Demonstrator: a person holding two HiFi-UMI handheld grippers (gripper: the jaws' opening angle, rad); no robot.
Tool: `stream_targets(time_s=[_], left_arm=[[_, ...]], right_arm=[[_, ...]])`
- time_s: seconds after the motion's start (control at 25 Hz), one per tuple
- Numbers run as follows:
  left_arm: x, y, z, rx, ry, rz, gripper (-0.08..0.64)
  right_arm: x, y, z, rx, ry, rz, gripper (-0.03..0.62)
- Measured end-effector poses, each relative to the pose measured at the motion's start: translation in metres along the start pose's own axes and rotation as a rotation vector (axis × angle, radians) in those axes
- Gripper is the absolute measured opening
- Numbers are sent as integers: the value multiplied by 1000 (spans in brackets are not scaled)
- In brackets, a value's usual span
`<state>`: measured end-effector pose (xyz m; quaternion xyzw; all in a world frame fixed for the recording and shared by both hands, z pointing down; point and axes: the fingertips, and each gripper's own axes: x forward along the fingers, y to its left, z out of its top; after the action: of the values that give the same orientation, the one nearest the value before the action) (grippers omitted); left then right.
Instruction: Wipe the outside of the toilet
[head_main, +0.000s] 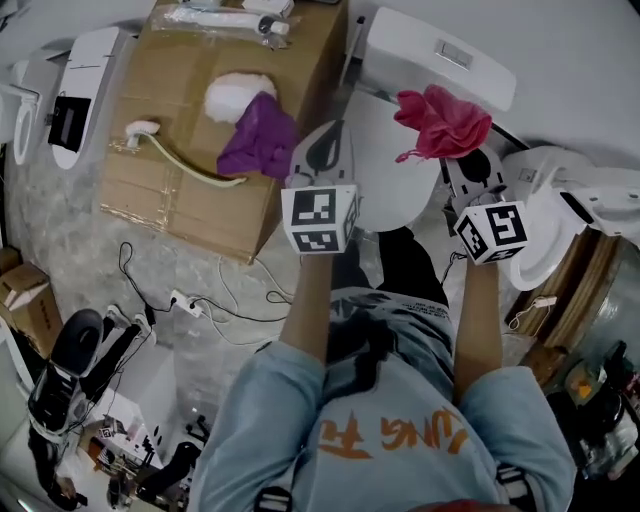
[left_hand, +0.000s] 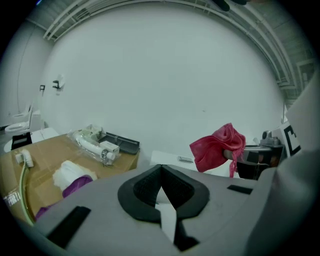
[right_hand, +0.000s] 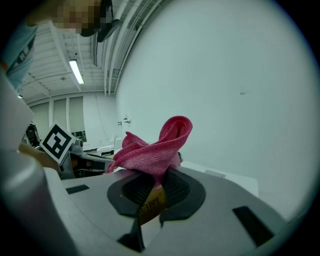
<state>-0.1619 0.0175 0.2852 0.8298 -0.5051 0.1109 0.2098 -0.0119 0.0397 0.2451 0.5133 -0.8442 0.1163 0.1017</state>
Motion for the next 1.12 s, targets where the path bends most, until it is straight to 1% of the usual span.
stream_targets(time_s=[0.16, 0.24, 0.32, 0.44, 0.52, 0.72, 0.92, 1.04, 1.12], left_arm=[[24, 2, -24, -66, -9, 21, 23], [34, 4, -37, -81, -16, 24, 24], [48, 7, -50, -78, -15, 28, 23], [63, 9, -67, -81, -11, 23, 23], [71, 9, -69, -88, -25, 16, 23], [94, 12, -67, -56, -61, 17, 24], [107, 23, -90, -114, -69, 74, 23], [116, 31, -99, -117, -61, 90, 23], [121, 33, -104, -108, -51, 94, 24]], right_arm=[[18, -6, -36, -12, 53, 60, 61], [27, -11, -57, -2, 79, 69, 61], [38, -19, -75, 9, 91, 76, 61], [51, -22, -100, 4, 102, 108, 61], [59, -20, -115, 14, 101, 124, 61], [81, -27, -131, 97, 72, 93, 61], [108, -27, -145, 62, 92, 125, 61], [131, -26, -153, 7, 124, 155, 61], [144, -26, -161, -11, 154, 174, 61]])
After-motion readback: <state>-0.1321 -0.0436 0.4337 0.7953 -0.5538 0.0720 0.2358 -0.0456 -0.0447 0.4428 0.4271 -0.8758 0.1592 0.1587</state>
